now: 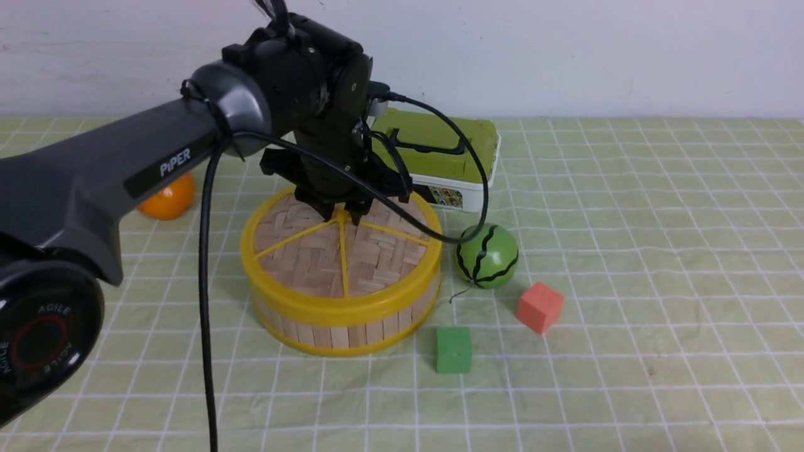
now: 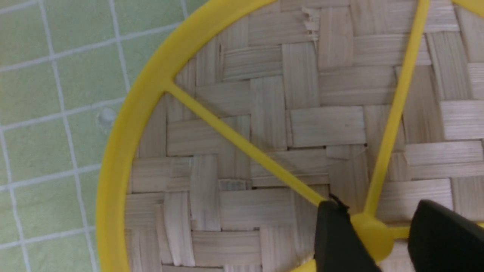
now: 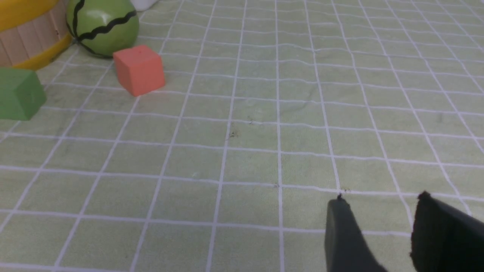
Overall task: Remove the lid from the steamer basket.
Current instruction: Use the left arm to lift the lid of the steamer
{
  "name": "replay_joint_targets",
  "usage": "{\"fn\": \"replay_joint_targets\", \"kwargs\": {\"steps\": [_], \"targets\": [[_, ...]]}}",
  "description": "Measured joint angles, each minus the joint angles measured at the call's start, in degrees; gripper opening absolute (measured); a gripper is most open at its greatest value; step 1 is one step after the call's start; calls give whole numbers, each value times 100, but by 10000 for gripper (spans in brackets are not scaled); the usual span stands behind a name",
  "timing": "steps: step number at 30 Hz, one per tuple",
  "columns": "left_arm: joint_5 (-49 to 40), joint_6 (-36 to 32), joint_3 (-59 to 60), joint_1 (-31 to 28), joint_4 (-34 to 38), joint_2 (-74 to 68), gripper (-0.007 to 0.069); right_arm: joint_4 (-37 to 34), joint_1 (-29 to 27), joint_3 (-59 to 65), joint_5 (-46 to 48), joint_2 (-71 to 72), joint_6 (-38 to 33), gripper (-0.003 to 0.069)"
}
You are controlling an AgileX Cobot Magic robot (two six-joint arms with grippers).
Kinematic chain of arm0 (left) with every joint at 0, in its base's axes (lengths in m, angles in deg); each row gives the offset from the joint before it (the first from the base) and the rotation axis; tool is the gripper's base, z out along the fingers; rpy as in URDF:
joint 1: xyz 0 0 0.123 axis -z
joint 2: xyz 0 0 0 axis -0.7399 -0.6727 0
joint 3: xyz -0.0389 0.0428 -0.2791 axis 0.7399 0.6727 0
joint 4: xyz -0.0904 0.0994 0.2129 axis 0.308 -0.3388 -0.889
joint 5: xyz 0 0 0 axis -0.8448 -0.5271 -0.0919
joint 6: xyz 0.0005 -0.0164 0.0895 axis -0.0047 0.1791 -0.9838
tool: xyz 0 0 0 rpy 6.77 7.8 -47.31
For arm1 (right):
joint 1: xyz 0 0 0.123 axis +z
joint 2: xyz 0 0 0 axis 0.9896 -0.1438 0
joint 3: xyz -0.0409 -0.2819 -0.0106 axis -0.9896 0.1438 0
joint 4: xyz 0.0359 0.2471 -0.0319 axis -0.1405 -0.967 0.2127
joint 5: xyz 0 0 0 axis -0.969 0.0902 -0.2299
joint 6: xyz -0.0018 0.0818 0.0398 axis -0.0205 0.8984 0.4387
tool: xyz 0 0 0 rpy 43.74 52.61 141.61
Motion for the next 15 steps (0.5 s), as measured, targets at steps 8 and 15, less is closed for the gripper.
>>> {"fn": "replay_joint_targets", "kwargs": {"steps": [8, 15], "targets": [[65, 367, -4, 0, -67, 0, 106, 0, 0, 0, 0, 0, 0, 242], [86, 392, 14, -6, -49, 147, 106, 0, 0, 0, 0, 0, 0, 242]]}}
